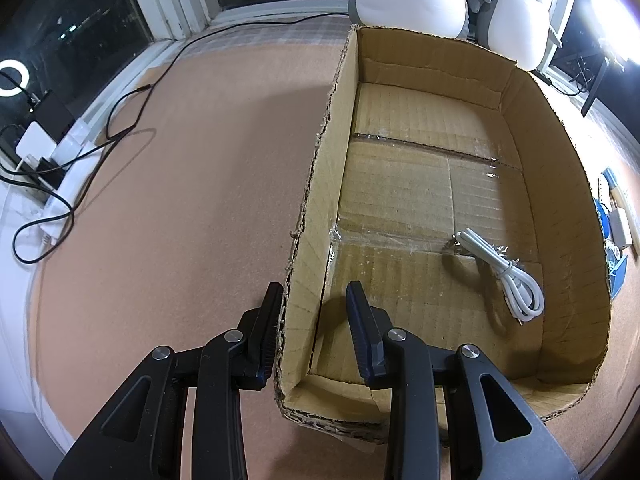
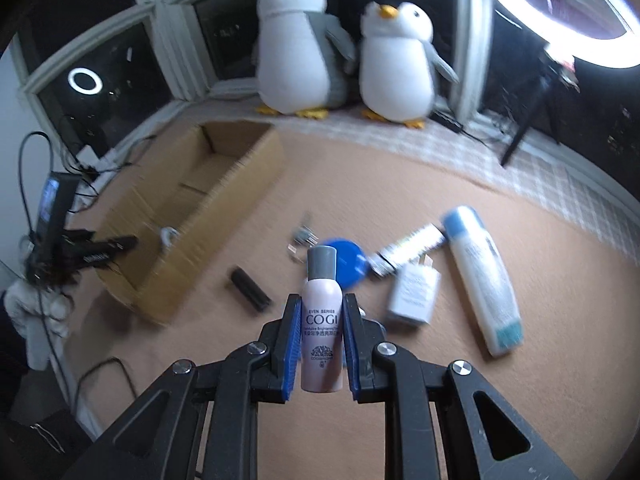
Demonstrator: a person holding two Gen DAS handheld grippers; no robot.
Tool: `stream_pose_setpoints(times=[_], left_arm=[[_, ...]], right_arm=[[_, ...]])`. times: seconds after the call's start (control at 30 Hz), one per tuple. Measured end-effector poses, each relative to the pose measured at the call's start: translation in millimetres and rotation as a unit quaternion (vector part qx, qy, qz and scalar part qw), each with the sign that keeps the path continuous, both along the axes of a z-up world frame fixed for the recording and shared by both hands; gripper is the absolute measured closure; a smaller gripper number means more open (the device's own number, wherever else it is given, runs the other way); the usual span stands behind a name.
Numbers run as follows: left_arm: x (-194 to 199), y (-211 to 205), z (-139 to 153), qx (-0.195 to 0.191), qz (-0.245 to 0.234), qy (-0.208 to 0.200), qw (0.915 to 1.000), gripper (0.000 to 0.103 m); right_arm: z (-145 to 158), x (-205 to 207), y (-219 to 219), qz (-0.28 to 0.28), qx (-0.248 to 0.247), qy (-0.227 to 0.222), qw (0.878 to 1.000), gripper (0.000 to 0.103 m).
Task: Organize rigid objects
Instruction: 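Carry the pink bottle with the right gripper into the box and release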
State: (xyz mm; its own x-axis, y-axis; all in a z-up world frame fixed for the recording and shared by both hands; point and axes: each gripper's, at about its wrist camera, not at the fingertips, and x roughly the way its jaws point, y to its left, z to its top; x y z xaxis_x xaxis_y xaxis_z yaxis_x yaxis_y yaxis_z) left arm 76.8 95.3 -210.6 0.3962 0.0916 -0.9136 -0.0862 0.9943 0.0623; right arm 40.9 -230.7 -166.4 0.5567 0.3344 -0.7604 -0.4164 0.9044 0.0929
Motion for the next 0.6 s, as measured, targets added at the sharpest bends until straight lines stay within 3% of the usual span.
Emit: stream_pose_setpoints(times=[0.3, 0.6], left_arm=[[0, 1, 0, -0.004, 0.002, -0.002, 1.0, 0.072], [0, -1, 0, 0.0, 0.0, -0.004, 1.0, 0.072]], right_arm=[[15, 15, 82, 0.063, 0.02, -0.015, 0.998, 0.085], [8, 26, 120, 0.083, 0.02, -0.007, 0.996, 0.085]])
